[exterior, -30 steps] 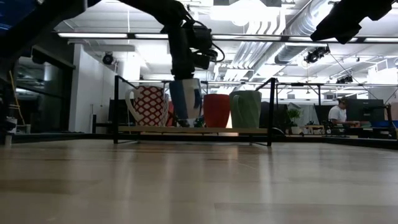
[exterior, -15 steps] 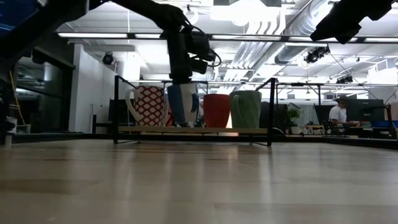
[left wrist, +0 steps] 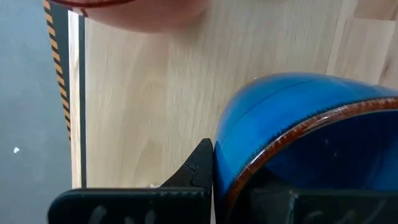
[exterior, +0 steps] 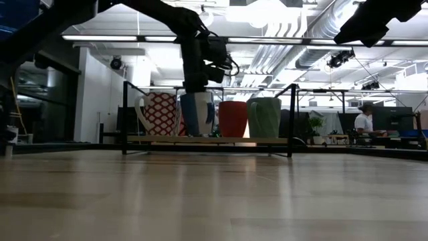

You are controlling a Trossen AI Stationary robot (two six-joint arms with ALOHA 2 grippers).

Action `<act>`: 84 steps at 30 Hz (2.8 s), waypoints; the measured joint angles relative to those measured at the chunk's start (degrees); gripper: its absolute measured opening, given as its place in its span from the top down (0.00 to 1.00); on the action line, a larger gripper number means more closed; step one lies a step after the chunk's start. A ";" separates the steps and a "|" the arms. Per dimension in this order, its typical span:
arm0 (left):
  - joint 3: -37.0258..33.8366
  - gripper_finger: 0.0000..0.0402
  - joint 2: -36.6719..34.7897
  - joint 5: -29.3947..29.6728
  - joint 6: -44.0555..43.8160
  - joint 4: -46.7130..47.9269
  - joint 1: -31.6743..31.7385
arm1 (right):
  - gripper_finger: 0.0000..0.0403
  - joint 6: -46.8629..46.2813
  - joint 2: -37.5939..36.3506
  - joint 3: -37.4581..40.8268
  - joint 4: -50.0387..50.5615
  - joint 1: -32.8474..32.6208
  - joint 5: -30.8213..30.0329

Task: Place coffee mugs
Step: Put the blue mug on the shelf

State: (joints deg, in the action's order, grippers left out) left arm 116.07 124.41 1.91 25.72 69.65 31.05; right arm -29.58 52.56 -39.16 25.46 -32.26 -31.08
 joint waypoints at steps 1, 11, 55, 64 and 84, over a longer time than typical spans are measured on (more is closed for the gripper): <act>0.00 0.99 0.01 -0.02 -0.13 -0.25 0.00 | 0.76 0.00 0.00 0.00 0.04 0.00 0.03; 0.01 0.88 0.01 -0.02 -1.10 -0.62 0.00 | 0.76 0.02 0.00 0.00 0.06 0.01 0.56; 8.64 0.58 -26.23 -9.86 -5.97 20.15 0.17 | 0.76 9.13 5.69 0.02 -8.53 5.11 -6.30; -22.56 0.58 -48.59 -9.90 -11.86 12.59 -0.05 | 0.76 18.31 5.73 0.02 -19.47 10.30 -12.56; -73.57 0.58 -86.67 -12.56 -23.83 -18.04 -12.77 | 0.76 31.12 9.89 -1.43 -45.08 32.73 7.82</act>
State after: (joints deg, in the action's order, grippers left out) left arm 42.50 37.74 -10.64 1.89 51.61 18.28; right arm 1.54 62.44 -40.59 -19.62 0.47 -23.25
